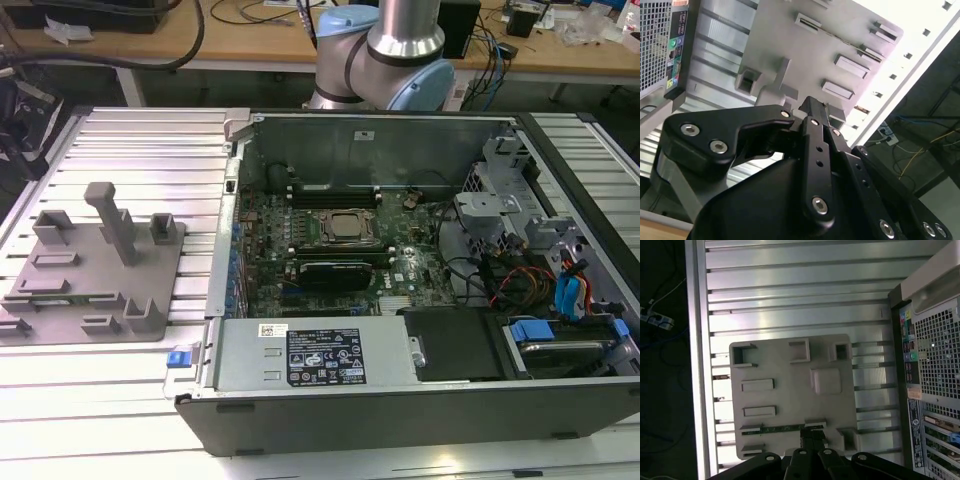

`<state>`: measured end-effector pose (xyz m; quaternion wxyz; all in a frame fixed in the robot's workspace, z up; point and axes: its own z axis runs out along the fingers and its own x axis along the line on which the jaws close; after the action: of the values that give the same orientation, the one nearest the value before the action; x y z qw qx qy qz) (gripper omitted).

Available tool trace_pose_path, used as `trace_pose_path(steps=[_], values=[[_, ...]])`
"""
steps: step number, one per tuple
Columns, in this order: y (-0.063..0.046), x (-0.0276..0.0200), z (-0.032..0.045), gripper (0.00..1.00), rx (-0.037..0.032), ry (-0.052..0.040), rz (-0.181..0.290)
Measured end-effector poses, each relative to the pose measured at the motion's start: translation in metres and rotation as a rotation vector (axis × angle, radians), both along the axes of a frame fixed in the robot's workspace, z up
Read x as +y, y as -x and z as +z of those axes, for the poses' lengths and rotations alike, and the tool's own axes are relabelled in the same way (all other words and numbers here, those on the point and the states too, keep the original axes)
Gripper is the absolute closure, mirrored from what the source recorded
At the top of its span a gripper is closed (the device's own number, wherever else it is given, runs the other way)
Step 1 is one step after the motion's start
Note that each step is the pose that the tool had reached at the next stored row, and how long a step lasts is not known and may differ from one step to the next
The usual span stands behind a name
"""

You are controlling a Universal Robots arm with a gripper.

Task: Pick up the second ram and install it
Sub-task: 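Reach for the second ram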

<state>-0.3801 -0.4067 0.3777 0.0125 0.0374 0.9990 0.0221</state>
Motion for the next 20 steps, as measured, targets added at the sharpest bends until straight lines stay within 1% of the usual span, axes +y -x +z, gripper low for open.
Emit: trace_pose_path(steps=[2, 5, 9, 11, 15, 16, 17, 19, 20], values=[[0.003, -0.0028, -0.0039, 0.92, -0.0001, -0.0001, 0.000], [0.005, -0.0048, -0.0084, 0.92, 0.0000, 0.0000, 0.000], [0.008, -0.0063, -0.0204, 0.92, 0.0000, 0.0000, 0.000], [0.011, -0.0087, -0.0263, 0.92, 0.0002, -0.0001, 0.000], [0.014, -0.0123, -0.0310, 0.92, 0.0008, 0.0000, 0.000], [0.017, -0.0155, -0.0349, 0.92, 0.0015, 0.0000, 0.000], [0.018, -0.0175, -0.0374, 0.92, 0.0021, -0.0001, 0.000], [0.020, -0.0196, -0.0401, 0.92, 0.0030, -0.0001, 0.000], [0.021, -0.0216, -0.0431, 0.92, 0.0038, -0.0001, 0.000]])
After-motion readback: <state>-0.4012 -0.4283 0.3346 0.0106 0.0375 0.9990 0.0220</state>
